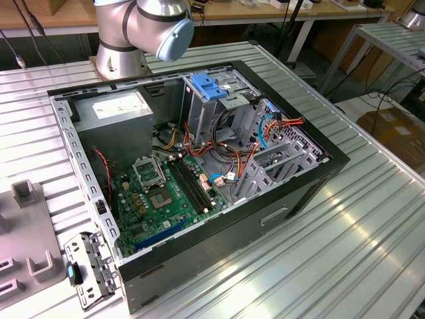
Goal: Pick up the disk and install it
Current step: 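Pick up the disk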
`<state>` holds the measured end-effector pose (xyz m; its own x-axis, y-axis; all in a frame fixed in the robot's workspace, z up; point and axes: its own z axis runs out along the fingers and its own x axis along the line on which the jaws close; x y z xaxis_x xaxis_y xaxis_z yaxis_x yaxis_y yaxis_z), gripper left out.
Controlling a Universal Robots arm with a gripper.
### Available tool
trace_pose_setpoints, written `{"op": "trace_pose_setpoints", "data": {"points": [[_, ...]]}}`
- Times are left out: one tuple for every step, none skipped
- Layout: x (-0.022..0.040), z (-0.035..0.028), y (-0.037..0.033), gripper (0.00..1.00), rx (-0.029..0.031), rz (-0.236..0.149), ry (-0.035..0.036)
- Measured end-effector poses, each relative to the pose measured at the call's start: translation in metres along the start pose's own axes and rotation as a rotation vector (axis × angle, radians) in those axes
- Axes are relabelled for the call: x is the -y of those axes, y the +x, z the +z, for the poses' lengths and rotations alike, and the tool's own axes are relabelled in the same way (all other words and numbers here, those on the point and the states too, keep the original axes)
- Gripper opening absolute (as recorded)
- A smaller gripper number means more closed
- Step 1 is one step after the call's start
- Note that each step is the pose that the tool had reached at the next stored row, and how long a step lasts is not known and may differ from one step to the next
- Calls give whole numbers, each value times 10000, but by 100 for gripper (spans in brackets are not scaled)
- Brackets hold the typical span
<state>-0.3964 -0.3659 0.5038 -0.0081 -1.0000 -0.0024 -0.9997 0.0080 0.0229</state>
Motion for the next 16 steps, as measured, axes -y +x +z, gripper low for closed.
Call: {"op": "trace_pose_setpoints", "data": {"points": [[12, 0, 0, 37, 0, 0, 0], [27, -1, 0, 37, 0, 0, 0], [47, -1, 0, 37, 0, 0, 0], [63, -2, 0, 37, 0, 0, 0], [79, -2, -1, 37, 0, 0, 0], [95, -3, -1, 37, 0, 0, -1], [111, -3, -1, 37, 0, 0, 0], [125, -3, -1, 37, 0, 0, -1], [142, -3, -1, 37, 0, 0, 0], [151, -4, -1, 37, 0, 0, 0], [169, -4, -1, 37, 0, 0, 0], [194, -5, -1, 37, 0, 0, 0], [217, -5, -2, 37, 0, -1, 0], [232, -5, -2, 37, 0, 0, 0], [254, -6, -2, 37, 0, 0, 0], [274, -7, -2, 37, 0, 0, 0]]}}
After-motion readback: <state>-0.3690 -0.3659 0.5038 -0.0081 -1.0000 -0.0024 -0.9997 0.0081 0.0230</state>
